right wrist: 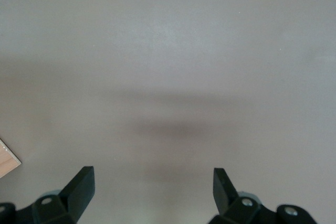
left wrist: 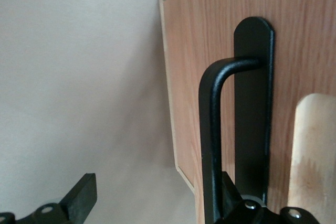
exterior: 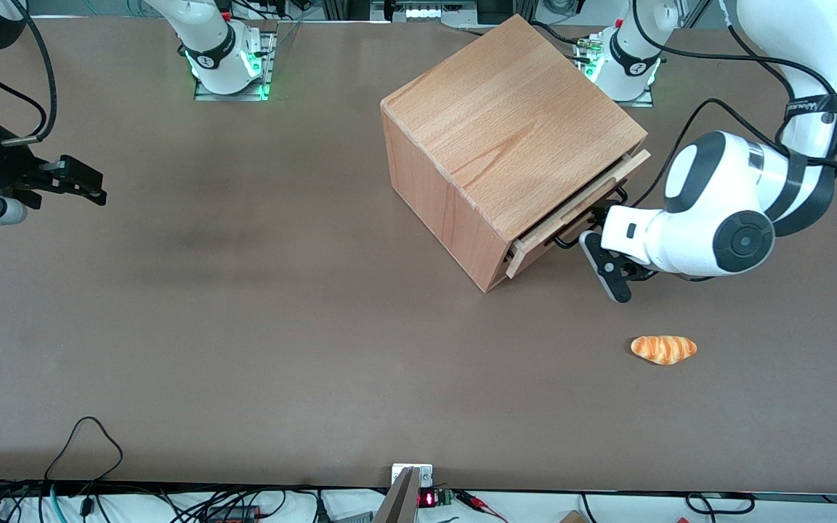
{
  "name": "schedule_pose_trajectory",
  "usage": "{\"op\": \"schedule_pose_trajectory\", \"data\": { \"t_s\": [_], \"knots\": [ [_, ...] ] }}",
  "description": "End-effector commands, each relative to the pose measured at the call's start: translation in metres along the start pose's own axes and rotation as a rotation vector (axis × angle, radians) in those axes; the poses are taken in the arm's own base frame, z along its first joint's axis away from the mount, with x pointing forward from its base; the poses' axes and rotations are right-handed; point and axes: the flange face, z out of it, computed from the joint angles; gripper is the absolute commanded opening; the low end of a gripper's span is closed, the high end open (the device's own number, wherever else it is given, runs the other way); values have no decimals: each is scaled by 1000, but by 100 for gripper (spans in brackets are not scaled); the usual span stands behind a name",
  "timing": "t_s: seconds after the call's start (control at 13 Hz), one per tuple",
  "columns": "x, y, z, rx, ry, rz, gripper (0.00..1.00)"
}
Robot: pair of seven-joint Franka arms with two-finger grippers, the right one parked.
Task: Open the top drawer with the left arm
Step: 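Pull the handle with the left gripper, sliding the drawer outward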
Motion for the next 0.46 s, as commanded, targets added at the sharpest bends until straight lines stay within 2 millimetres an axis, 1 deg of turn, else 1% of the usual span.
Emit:
{"op": "schedule_pose_trajectory", "data": {
  "t_s": [0.0, 0.23, 0.38],
  "knots": [
    [-4, -9, -9, 24, 25, 11, 100],
    [-6, -14, -11, 40, 43, 2, 100],
    [-15, -23, -14, 43, 51, -17, 100]
  ]
}}
